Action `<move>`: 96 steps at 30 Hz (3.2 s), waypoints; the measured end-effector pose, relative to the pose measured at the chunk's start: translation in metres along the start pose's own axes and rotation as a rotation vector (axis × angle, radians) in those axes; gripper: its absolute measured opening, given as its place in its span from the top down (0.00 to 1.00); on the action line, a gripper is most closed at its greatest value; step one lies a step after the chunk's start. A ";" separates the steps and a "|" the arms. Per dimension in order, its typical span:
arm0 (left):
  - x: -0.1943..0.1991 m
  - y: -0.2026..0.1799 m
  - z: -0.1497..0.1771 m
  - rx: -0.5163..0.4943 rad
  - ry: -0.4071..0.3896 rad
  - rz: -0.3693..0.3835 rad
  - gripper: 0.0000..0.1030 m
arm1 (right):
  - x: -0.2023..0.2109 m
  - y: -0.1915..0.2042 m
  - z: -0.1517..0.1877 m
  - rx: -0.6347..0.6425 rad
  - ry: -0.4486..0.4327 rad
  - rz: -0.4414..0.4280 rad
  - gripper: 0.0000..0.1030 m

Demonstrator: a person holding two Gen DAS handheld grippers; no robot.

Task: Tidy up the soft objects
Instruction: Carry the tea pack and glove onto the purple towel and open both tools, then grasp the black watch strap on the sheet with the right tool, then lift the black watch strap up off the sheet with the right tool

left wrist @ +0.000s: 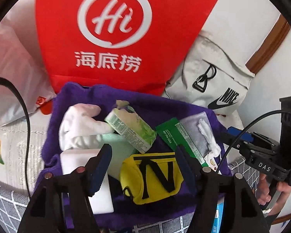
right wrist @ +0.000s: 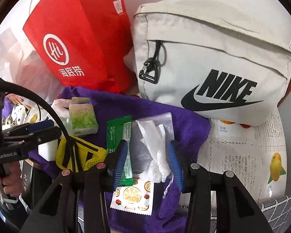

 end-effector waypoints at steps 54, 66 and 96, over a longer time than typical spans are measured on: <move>0.187 0.018 0.201 0.072 0.065 0.029 0.36 | 0.126 0.147 0.275 0.203 0.113 -0.029 0.80; 0.153 -0.015 0.212 0.016 0.145 0.017 0.36 | 0.152 0.113 0.308 0.173 0.144 -0.016 0.78; 0.084 -0.095 0.234 -0.128 0.249 -0.007 0.28 | 0.199 0.052 0.313 0.094 0.019 -0.006 0.80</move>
Point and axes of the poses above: each gripper's, at about its wrist camera, not at the fingertips, and x roughly against the way its jaws point, y to its left, z to its underside, the point moved 2 cm from there along -x, roughly the way its jaws point, and after that the axes turned 11 degrees about -y, right-handed, at the moved point
